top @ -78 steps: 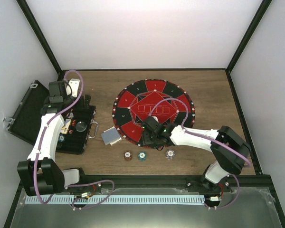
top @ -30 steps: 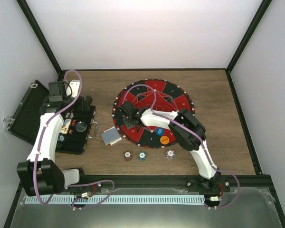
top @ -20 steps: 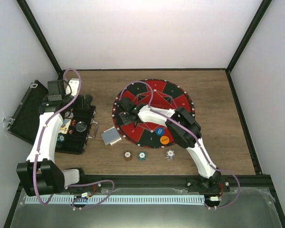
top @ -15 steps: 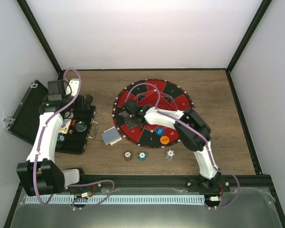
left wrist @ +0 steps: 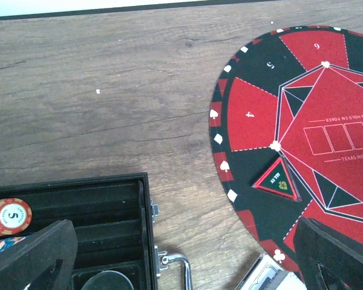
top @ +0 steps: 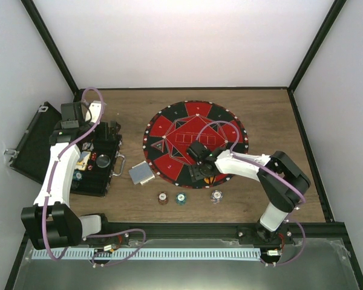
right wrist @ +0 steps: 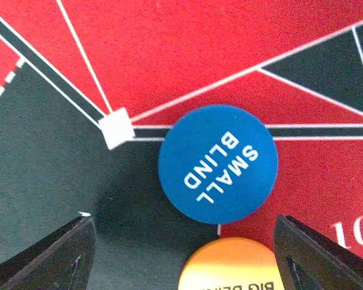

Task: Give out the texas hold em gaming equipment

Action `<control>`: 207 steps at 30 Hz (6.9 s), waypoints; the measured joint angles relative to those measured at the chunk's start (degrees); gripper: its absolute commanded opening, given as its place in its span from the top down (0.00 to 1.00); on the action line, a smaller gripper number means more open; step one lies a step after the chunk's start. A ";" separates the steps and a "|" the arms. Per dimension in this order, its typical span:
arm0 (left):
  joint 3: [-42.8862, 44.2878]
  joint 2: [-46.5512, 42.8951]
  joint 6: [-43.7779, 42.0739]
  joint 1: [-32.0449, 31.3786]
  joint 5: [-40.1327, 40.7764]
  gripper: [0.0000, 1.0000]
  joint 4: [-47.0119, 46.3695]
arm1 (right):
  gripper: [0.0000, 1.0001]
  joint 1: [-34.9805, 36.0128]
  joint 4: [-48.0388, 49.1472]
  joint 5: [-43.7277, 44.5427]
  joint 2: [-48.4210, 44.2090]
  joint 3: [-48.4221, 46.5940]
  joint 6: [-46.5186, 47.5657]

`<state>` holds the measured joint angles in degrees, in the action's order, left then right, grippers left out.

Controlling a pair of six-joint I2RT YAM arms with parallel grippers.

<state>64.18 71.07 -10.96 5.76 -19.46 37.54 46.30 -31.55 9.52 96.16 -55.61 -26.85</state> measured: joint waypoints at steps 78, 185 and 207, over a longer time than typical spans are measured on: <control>4.72 3.06 -0.04 0.00 -3.76 0.00 5.46 | 0.34 -17.53 -2.32 7.15 37.27 -51.63 14.49; 5.99 2.80 -0.15 0.11 -6.21 0.00 5.38 | 0.54 -9.42 -8.11 1.66 -6.86 8.33 -11.54; 5.99 2.80 -0.13 0.28 -4.70 0.00 5.40 | 0.37 -3.45 -13.29 6.32 -5.01 -6.32 -7.65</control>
<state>70.17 73.87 -11.09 6.04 -24.16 42.94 42.85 -44.84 15.84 91.15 -61.93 -34.50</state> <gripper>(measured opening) 0.999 0.575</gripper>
